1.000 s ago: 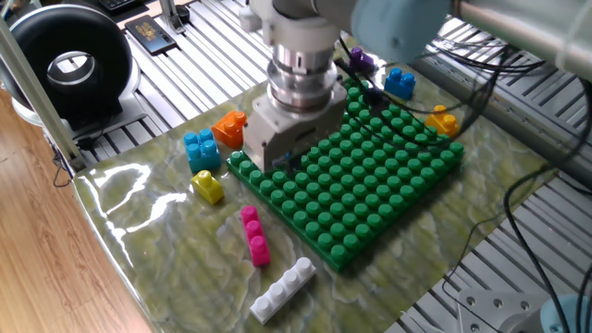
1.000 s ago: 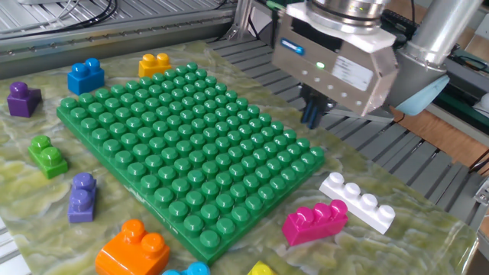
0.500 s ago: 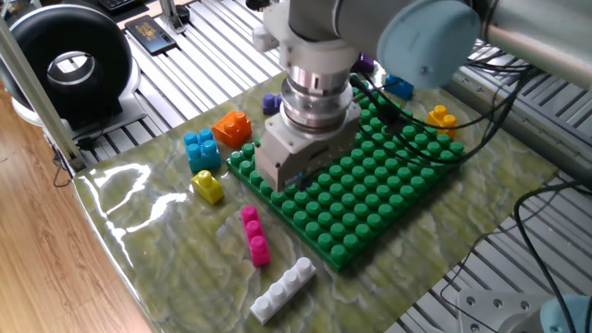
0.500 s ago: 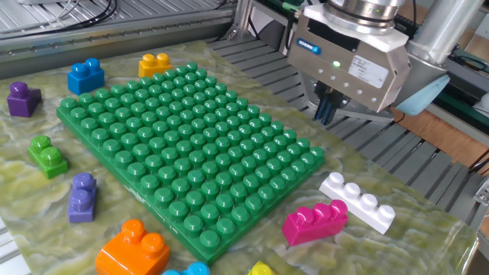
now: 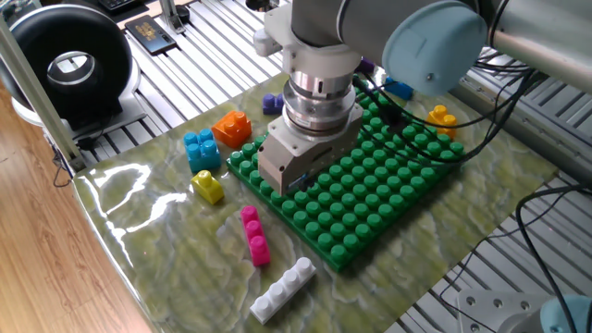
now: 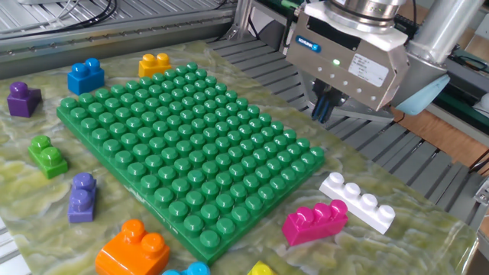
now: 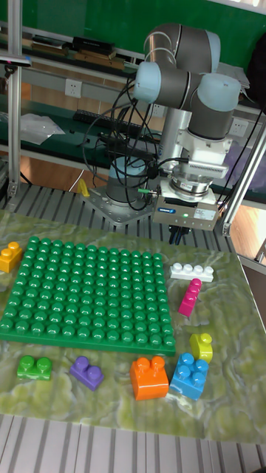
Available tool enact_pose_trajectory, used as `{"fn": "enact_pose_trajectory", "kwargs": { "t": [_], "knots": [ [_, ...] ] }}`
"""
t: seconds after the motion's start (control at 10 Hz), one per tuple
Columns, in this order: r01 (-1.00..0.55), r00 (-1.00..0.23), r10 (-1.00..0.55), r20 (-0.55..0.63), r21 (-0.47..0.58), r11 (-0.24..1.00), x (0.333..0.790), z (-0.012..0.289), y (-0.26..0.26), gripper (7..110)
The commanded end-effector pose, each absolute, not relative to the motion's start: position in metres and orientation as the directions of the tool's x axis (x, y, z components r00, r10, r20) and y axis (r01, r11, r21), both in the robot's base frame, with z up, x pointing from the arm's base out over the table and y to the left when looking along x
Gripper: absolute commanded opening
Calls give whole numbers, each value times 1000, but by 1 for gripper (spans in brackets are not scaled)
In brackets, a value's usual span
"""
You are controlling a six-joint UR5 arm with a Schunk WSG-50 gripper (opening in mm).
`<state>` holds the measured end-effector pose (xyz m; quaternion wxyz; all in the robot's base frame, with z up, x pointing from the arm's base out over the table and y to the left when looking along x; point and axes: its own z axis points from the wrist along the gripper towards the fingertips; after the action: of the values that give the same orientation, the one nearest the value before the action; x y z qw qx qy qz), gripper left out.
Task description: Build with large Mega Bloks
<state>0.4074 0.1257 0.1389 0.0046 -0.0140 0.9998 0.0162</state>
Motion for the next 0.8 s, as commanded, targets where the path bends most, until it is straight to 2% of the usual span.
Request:
{"fn": "enact_pose_trajectory", "kwargs": {
  "t": [0.0, 0.1, 0.2, 0.4, 0.5, 0.6, 0.7],
  "knots": [
    [-140, -989, -135, -62, 93, 986, 418, 142, 142, 22],
    [-195, -979, -191, -65, 47, 980, 420, 141, 132, 22],
    [-297, -955, -297, -14, 14, 955, 408, 140, 122, 22],
    [-317, -948, -317, 8, -15, 948, 405, 140, 113, 22],
    [-326, -945, -326, 17, -25, 945, 389, 138, 124, 22],
    [-416, -909, -416, -4, -4, 909, 369, 130, 149, 22],
    [-454, -890, -452, -56, 59, 889, 352, 125, 185, 22]
  ]
}}
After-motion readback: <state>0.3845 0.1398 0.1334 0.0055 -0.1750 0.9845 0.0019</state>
